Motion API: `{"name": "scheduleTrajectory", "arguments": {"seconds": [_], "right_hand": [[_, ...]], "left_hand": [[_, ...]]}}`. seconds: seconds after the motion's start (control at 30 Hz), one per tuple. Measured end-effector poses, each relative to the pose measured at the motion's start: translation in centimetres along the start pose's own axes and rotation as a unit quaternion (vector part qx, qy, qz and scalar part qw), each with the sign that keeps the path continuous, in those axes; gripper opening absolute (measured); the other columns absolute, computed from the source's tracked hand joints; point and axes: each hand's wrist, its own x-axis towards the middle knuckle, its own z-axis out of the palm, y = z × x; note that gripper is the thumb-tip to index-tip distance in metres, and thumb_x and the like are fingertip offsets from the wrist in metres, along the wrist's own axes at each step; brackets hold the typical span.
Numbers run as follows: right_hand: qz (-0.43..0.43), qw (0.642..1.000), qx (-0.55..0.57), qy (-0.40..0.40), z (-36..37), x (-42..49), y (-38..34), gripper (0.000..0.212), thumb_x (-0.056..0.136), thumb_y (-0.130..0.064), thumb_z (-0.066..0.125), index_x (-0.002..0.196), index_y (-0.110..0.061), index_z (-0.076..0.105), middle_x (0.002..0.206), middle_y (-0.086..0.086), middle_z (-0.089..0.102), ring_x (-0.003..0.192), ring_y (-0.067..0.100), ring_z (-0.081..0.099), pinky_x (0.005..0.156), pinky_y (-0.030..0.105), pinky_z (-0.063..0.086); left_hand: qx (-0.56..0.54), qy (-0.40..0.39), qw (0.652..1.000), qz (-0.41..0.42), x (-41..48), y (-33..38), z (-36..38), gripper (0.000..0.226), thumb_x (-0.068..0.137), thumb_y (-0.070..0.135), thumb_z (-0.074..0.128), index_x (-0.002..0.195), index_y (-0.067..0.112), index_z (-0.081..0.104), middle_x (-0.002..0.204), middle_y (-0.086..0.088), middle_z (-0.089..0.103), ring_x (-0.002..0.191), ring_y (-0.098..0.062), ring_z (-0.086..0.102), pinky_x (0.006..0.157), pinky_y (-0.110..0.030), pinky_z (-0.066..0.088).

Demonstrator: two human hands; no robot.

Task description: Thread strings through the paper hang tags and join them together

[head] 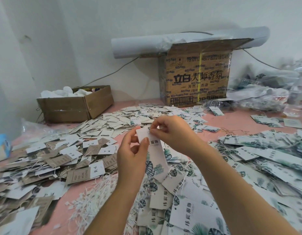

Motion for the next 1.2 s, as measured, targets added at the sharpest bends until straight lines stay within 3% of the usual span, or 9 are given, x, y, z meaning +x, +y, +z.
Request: {"name": "scheduleTrajectory", "arguments": {"seconds": [0.13,0.27,0.37,0.5,0.83,0.97,1.1,1.2], "right_hand": [[-0.008,1.0,-0.016,0.012,0.1,0.0,-0.2,0.011,0.089,-0.022,0.059,0.08,-0.028,0.056,0.053,-0.019,0.041,0.049,-0.005,0.037,0.05,0.019,0.029],[-0.016,0.999,-0.021,0.022,0.4,0.0,-0.3,0.008,0.089,-0.022,0.058,0.089,-0.019,0.065,0.055,-0.02,0.041,0.051,-0.005,0.037,0.051,0.019,0.031],[-0.022,0.999,-0.016,0.037,0.6,-0.1,-0.6,0.009,0.089,-0.022,0.058,0.091,-0.017,0.066,0.05,-0.018,0.037,0.048,-0.005,0.034,0.052,0.023,0.031],[-0.026,0.998,-0.019,0.054,0.8,-0.2,-0.8,0.011,0.09,-0.023,0.057,0.092,-0.017,0.066,0.047,-0.016,0.034,0.047,-0.003,0.032,0.055,0.025,0.03],[-0.029,0.997,-0.029,0.062,0.8,-0.2,-1.0,0.01,0.09,-0.023,0.057,0.089,-0.016,0.064,0.044,-0.012,0.033,0.044,0.0,0.033,0.05,0.026,0.028],[-0.033,0.998,-0.011,0.055,0.9,-0.2,-1.0,0.009,0.089,-0.023,0.059,0.089,-0.016,0.065,0.047,-0.017,0.038,0.045,-0.002,0.037,0.052,0.024,0.034],[-0.032,0.997,-0.014,0.062,1.1,-0.2,-1.0,0.009,0.089,-0.023,0.059,0.089,-0.016,0.065,0.044,-0.016,0.035,0.043,-0.002,0.037,0.049,0.02,0.028],[-0.024,0.997,-0.017,0.071,1.2,-0.2,-1.0,0.008,0.089,-0.024,0.058,0.087,-0.018,0.063,0.044,-0.013,0.035,0.043,0.001,0.035,0.049,0.023,0.029]], "left_hand": [[-0.022,0.001,1.0,0.005,-0.2,0.3,0.3,0.025,0.091,0.016,0.059,0.096,0.04,0.056,0.082,0.017,0.057,0.051,0.004,0.048,0.043,-0.01,0.039],[-0.036,0.013,0.999,-0.004,0.0,0.4,0.4,0.022,0.092,0.017,0.058,0.094,0.039,0.056,0.093,0.018,0.063,0.065,0.009,0.058,0.053,-0.009,0.046],[-0.054,0.017,0.998,-0.022,0.2,0.3,0.3,0.022,0.092,0.018,0.057,0.093,0.039,0.058,0.09,0.023,0.067,0.071,0.003,0.062,0.059,-0.018,0.051],[-0.065,0.021,0.997,-0.037,0.3,0.4,0.3,0.018,0.091,0.018,0.059,0.096,0.036,0.061,0.089,0.017,0.07,0.074,-0.004,0.064,0.063,-0.027,0.051],[-0.08,0.026,0.996,-0.036,0.5,0.6,0.3,0.018,0.088,0.017,0.063,0.099,0.031,0.064,0.079,0.013,0.071,0.072,-0.004,0.064,0.057,-0.018,0.05],[-0.077,0.029,0.996,-0.028,0.6,0.5,0.2,0.019,0.087,0.018,0.063,0.102,0.03,0.065,0.083,0.013,0.072,0.078,-0.003,0.065,0.063,-0.017,0.05],[-0.075,0.03,0.997,-0.019,0.6,0.6,0.3,0.021,0.087,0.017,0.064,0.105,0.028,0.065,0.08,0.017,0.071,0.076,0.003,0.063,0.063,-0.011,0.048],[-0.074,0.029,0.997,-0.024,0.6,0.6,0.2,0.023,0.088,0.018,0.063,0.109,0.026,0.066,0.083,0.014,0.071,0.08,-0.001,0.064,0.065,-0.014,0.049]]}}
